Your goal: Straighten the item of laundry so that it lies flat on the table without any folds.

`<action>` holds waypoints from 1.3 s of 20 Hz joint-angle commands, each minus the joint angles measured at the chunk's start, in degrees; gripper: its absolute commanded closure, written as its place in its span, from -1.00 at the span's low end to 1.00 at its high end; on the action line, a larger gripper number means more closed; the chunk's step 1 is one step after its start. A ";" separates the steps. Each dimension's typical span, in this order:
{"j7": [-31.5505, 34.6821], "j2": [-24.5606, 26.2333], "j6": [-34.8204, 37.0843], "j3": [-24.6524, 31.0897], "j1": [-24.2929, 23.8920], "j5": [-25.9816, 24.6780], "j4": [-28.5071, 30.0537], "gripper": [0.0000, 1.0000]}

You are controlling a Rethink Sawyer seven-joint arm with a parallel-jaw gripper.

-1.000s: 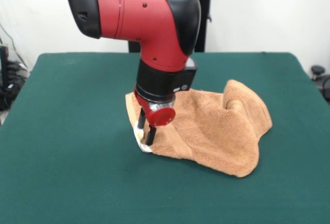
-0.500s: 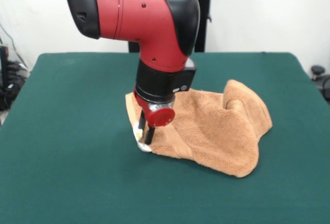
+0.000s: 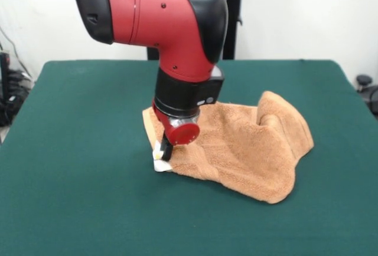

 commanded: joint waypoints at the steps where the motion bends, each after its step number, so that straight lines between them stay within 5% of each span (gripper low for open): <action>1: -13.16 5.27 -2.09 1.57 -0.34 -5.43 6.26 1.00; 17: -19.39 -1.01 -7.57 1.98 -7.51 -12.68 16.33 1.00; 26: -17.30 -4.53 -9.63 1.86 -9.74 -17.39 21.49 1.00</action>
